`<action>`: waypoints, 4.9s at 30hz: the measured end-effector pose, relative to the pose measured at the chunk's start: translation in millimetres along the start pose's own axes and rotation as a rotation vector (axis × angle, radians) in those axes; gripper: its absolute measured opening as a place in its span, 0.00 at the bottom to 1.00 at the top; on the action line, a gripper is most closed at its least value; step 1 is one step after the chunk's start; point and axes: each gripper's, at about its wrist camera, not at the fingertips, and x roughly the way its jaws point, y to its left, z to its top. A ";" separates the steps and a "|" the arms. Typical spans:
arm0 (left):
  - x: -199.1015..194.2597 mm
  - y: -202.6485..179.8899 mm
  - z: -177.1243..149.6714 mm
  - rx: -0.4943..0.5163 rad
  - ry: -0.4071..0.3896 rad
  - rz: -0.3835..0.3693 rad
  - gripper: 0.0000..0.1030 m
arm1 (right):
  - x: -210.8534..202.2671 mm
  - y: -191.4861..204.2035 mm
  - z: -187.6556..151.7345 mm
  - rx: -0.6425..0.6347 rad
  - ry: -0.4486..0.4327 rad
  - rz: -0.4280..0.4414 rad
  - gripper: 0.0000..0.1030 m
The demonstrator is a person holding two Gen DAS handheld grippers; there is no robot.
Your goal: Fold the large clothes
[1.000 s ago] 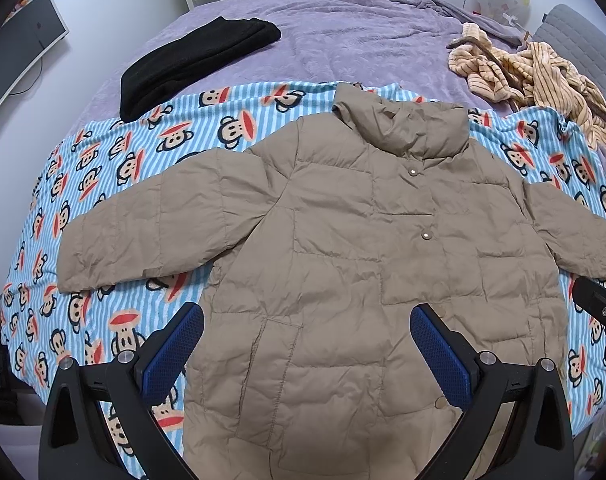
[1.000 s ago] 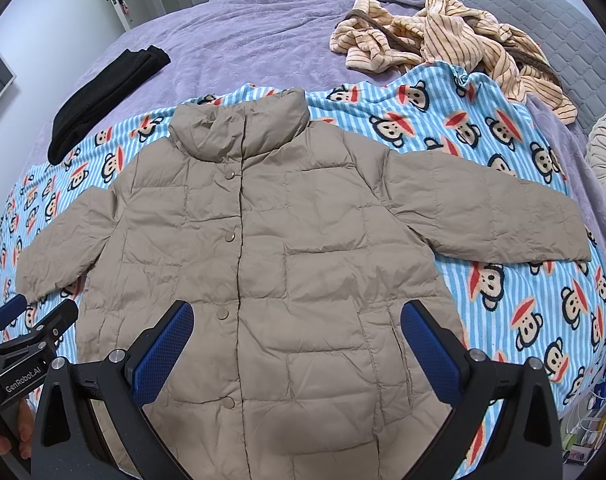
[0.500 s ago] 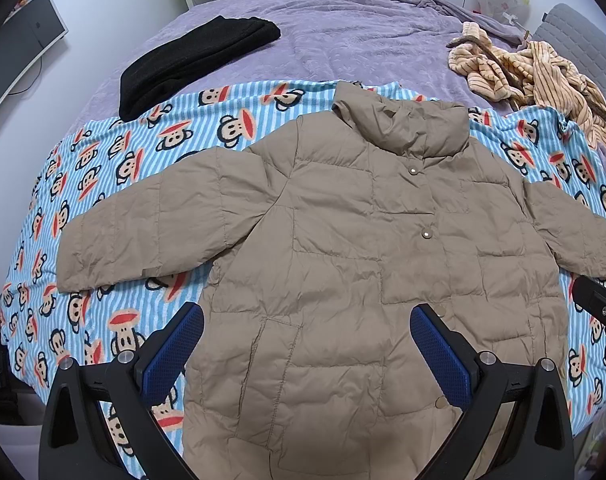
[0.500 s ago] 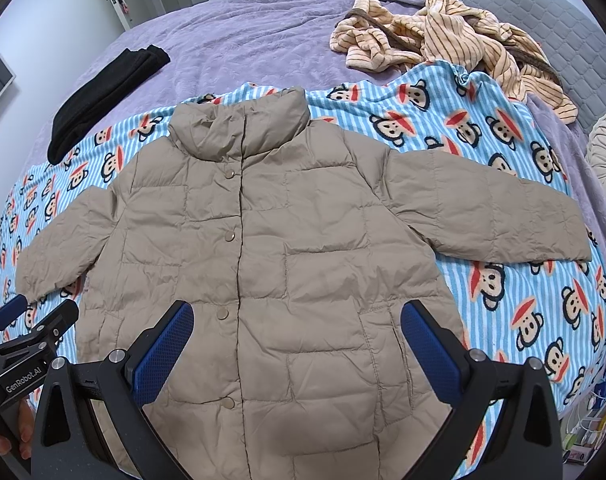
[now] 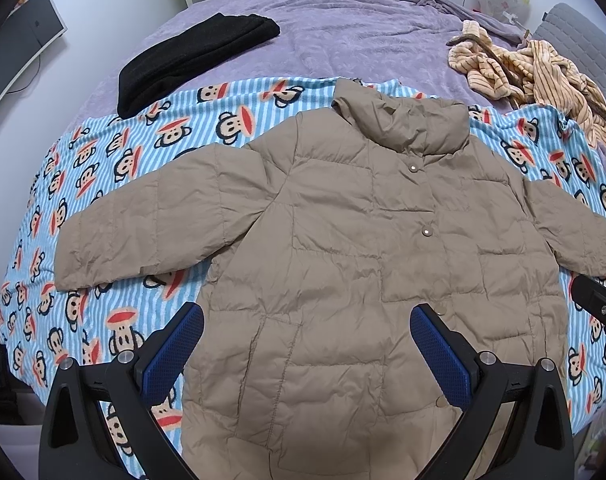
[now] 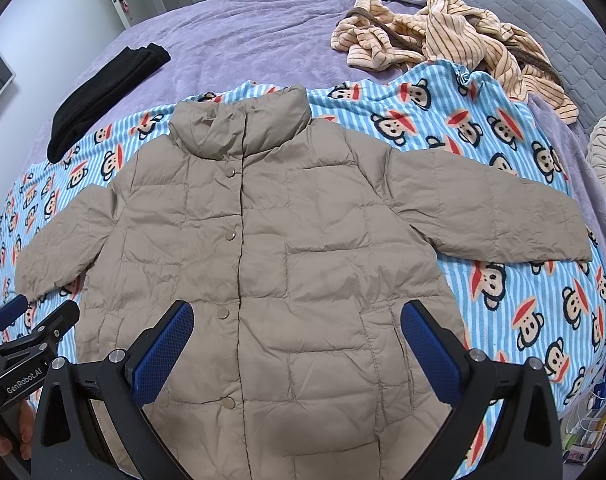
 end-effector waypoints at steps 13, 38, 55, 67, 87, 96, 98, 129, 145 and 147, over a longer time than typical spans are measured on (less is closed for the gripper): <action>10.4 11.5 4.7 -0.035 0.050 -0.016 1.00 | 4.5 5.4 -3.4 -0.001 -0.016 0.017 1.00; 146.0 277.8 -35.5 -0.720 0.032 -0.268 1.00 | 84.1 124.2 -32.0 -0.149 0.168 0.200 1.00; 192.4 363.0 31.0 -0.777 -0.127 -0.154 0.10 | 135.8 209.9 -2.0 -0.177 0.113 0.332 1.00; 70.7 297.2 66.3 -0.416 -0.382 -0.138 0.10 | 202.8 272.8 32.0 -0.052 0.146 0.563 0.16; 140.4 -97.9 68.3 0.442 -0.198 -0.173 0.11 | 176.0 44.6 -6.5 0.286 0.110 0.394 0.15; 118.4 -74.4 34.6 0.469 -0.220 -0.147 1.00 | 184.5 2.5 -16.8 0.317 0.117 0.342 0.16; 105.4 -53.6 35.1 0.429 -0.229 -0.161 1.00 | 181.7 -1.7 -9.1 0.299 0.110 0.323 0.16; 175.9 92.5 109.1 0.151 -0.184 -0.079 0.17 | 189.7 8.1 30.6 0.321 -0.016 0.262 0.08; 146.8 139.9 104.9 -0.014 -0.170 -0.018 0.56 | 206.4 -9.8 15.3 0.398 0.047 0.378 0.08; 160.7 124.0 93.6 0.018 -0.150 0.023 0.56 | 203.0 -4.9 14.9 0.343 0.050 0.361 0.09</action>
